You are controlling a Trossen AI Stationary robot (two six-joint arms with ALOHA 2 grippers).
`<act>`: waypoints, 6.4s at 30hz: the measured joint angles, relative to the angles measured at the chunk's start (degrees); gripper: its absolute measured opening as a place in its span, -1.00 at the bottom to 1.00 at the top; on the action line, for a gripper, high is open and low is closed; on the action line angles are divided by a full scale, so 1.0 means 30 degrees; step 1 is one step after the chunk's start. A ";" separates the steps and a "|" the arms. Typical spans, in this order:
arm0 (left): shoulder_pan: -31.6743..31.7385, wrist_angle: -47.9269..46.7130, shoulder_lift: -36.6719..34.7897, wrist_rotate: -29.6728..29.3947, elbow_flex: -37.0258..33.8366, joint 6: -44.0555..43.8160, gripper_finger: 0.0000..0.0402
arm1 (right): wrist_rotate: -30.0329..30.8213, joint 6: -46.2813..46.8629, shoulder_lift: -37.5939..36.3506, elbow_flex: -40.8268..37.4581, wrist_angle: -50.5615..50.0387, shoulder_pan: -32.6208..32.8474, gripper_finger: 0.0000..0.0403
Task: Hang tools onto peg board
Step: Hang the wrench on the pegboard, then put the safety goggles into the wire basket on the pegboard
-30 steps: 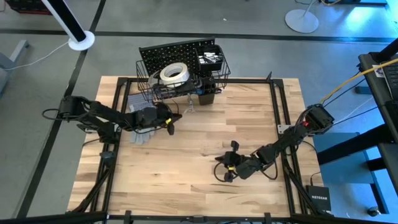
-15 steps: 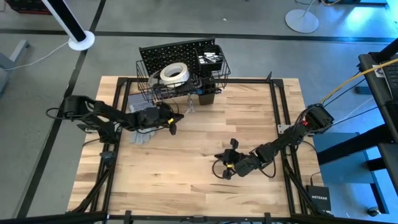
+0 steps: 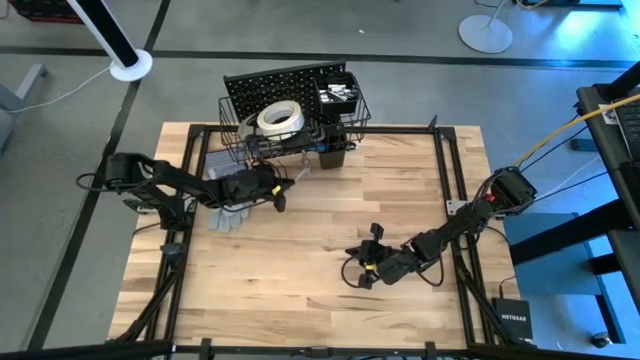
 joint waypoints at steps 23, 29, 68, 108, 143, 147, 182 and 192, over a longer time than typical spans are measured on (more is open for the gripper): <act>0.0874 -0.0645 0.0000 -0.2958 0.0000 0.2683 -0.71 | -0.0002 -0.0007 0.0002 0.0000 -0.0011 0.0000 -0.95; 0.0845 -0.3582 -0.1067 -0.0977 0.0000 0.3599 -0.32 | -0.0228 -0.0014 0.0000 0.0015 -0.0017 0.0000 -0.95; 0.4095 -1.4629 -0.4481 0.9505 0.0007 0.7362 -0.29 | -0.0864 -0.0020 0.0002 0.0007 -0.0004 0.0005 -0.95; -1.0664 -0.4757 -0.6091 0.7056 0.3705 0.3149 -0.97 | 0.0404 -1.5110 0.0328 0.5917 0.8695 -0.3068 -0.95; -1.0644 -0.1157 -0.6098 0.1649 0.4823 0.8178 -0.95 | -0.5377 -1.0739 0.0488 0.9326 0.3507 -0.3802 -0.27; -1.0649 -0.1077 -0.6098 0.1689 0.4823 0.8167 -0.92 | -0.6916 -1.0907 0.0488 0.9326 0.5114 -0.4111 -0.30; -1.1497 -1.6426 -1.5249 0.0628 0.4234 0.4175 -0.36 | -0.6177 -1.6133 0.0102 1.9904 -0.5351 -0.4970 -0.88; -1.1344 -1.6405 -1.4600 -0.0051 0.4029 0.4144 -0.37 | -0.5562 -1.7078 0.1531 2.3572 -0.4654 -0.7882 -0.88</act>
